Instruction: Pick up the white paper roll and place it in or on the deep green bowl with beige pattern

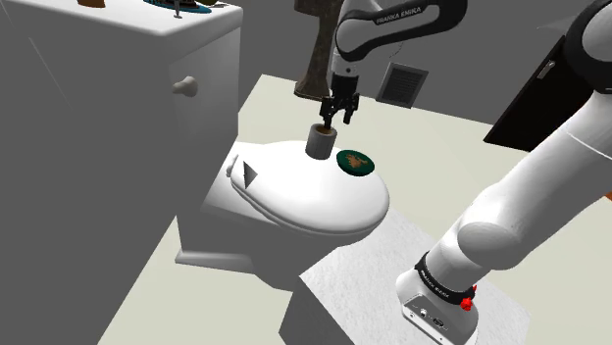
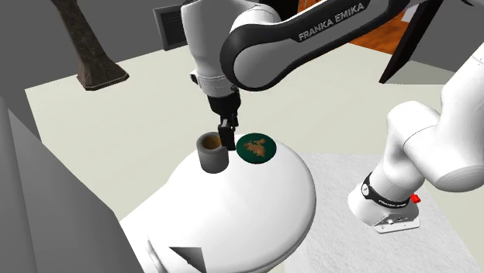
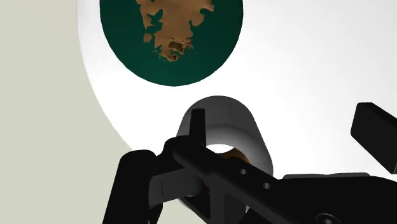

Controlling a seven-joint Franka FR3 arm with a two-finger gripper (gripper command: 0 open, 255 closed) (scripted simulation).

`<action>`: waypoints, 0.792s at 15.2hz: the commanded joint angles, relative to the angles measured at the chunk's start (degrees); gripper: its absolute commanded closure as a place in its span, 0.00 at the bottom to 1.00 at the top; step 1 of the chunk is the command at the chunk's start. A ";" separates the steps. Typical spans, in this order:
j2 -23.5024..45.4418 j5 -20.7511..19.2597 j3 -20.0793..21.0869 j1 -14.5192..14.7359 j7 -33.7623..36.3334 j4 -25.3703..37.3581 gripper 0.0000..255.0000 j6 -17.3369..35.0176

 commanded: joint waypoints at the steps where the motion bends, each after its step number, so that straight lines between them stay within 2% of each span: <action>1: 4.30 0.90 -0.12 0.06 -0.69 2.69 0.00 1.83; 6: 14.94 3.17 -0.16 -0.24 -2.66 11.30 0.00 4.29; 12: 16.25 3.30 -0.12 -0.31 -2.74 8.18 0.00 8.70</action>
